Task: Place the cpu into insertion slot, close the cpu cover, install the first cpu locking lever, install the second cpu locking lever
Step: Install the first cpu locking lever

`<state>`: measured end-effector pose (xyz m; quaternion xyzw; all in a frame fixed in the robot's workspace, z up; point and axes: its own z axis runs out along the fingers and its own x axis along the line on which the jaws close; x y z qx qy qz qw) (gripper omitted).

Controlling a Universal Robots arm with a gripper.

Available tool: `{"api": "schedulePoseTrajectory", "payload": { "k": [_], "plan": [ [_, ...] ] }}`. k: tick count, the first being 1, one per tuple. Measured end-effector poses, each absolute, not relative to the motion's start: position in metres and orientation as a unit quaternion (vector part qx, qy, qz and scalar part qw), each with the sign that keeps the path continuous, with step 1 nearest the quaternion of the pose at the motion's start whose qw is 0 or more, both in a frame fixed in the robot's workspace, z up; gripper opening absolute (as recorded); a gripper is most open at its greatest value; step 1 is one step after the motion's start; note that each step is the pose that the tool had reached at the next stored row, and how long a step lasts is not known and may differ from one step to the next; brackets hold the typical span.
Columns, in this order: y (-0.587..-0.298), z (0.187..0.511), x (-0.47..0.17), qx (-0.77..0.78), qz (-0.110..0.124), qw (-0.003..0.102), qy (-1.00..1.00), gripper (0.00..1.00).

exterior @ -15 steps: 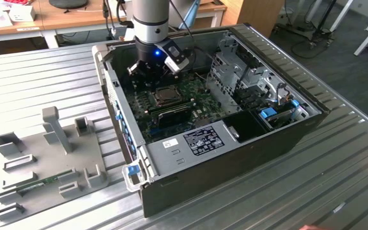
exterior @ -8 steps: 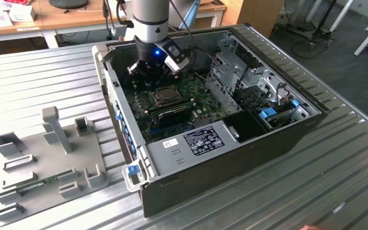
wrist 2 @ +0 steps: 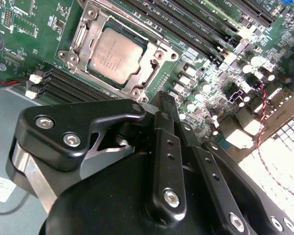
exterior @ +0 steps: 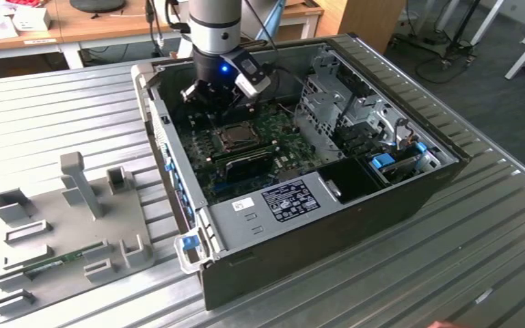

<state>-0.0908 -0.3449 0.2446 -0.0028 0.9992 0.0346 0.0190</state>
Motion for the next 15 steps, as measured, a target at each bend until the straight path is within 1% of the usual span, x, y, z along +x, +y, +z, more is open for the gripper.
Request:
{"api": "schedulePoseTrajectory", "payload": {
  "k": [4,10,15],
  "plan": [
    [-0.345,0.245,-0.093,-0.003,0.035,0.02,0.999,0.1],
    [-0.345,0.244,-0.106,-0.003,0.035,0.024,0.999,0.1],
    [-0.345,0.244,-0.107,-0.003,0.035,0.025,0.999,0.1]
  ]
}}
